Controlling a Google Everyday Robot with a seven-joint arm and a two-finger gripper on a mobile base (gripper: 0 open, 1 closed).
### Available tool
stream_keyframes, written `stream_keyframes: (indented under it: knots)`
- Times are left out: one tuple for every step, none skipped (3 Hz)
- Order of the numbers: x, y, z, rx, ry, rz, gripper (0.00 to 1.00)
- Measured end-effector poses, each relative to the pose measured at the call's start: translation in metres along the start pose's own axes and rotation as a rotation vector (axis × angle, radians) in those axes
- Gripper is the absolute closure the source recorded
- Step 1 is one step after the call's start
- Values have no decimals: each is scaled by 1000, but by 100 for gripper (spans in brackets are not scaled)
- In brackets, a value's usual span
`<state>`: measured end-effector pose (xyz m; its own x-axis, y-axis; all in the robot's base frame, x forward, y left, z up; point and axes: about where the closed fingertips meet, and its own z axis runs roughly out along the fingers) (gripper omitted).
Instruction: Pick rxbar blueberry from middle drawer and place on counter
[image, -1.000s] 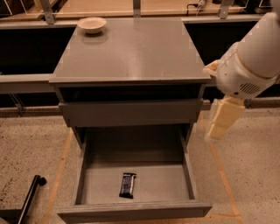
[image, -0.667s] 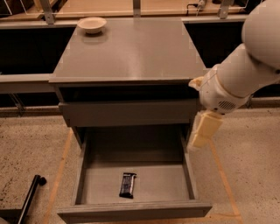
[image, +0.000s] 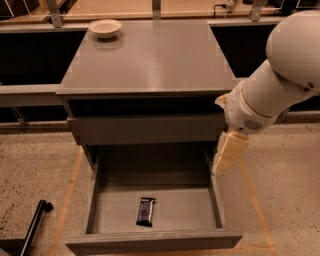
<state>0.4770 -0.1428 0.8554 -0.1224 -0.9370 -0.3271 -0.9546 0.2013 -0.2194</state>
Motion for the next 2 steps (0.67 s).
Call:
stream_keyframes:
  knots:
    - [7, 9, 48, -69, -36, 15, 0]
    - [13, 21, 107, -132, -96, 10, 0]
